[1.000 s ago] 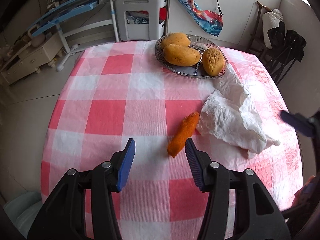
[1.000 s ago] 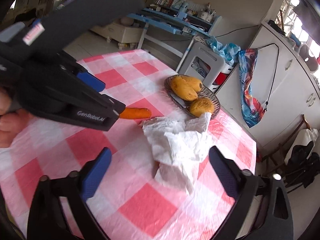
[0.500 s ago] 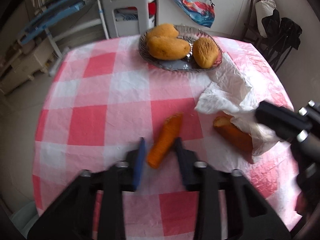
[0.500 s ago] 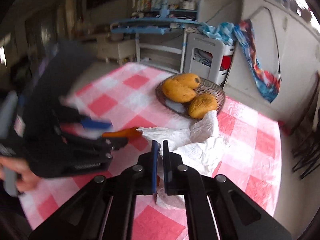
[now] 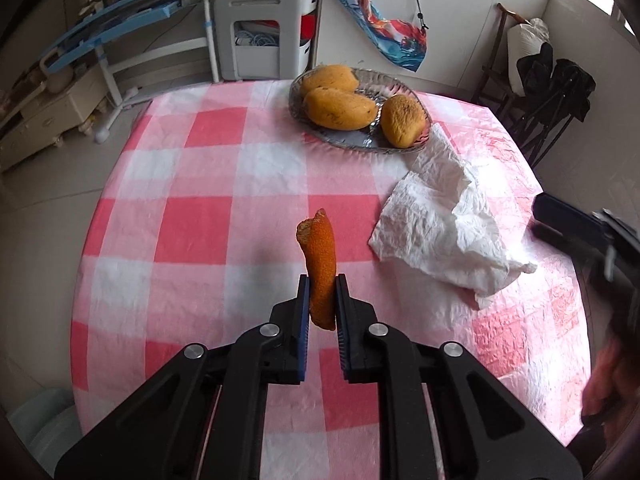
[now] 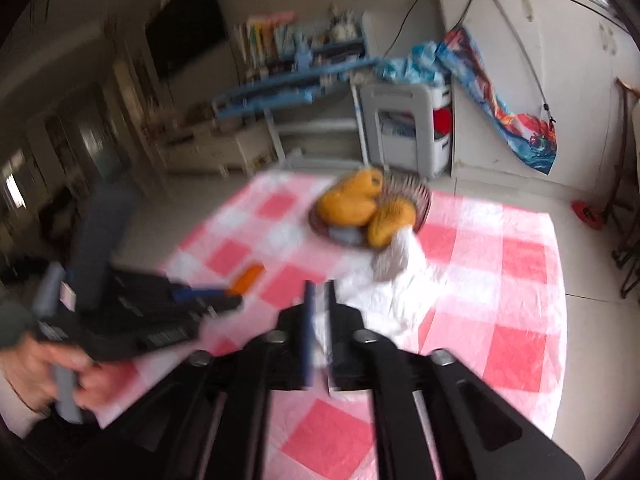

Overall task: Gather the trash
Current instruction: 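Grasp the long orange peel strip with the left tool while the right tool grasps the white tissue, then carry the peel strip and tissue over the yellow bucket and open both tools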

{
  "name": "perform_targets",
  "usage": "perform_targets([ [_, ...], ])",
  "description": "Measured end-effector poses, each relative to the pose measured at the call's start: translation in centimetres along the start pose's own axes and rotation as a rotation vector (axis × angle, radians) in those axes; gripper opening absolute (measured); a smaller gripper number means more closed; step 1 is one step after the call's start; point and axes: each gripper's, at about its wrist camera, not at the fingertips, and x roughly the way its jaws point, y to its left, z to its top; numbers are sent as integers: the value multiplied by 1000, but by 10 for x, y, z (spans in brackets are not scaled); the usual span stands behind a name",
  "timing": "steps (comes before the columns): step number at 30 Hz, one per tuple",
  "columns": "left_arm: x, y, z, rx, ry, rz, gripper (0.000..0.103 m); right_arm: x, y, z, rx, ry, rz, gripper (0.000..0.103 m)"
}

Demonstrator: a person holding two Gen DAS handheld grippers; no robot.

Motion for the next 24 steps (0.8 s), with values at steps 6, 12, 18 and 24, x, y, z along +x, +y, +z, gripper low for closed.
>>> perform_targets([
  [6,-2,3,-1,0,4,-1,12,30,34,-10,-242,88,-176,91],
  [12,-2,6,3,1,0,3,12,52,29,-16,-263,172,-205,45],
  [18,-2,10,6,-3,-4,1,12,31,-9,-1,7,63,-36,6],
  [24,-9,11,6,-14,-25,-15,12,5,-31,10,186,-74,114,3],
])
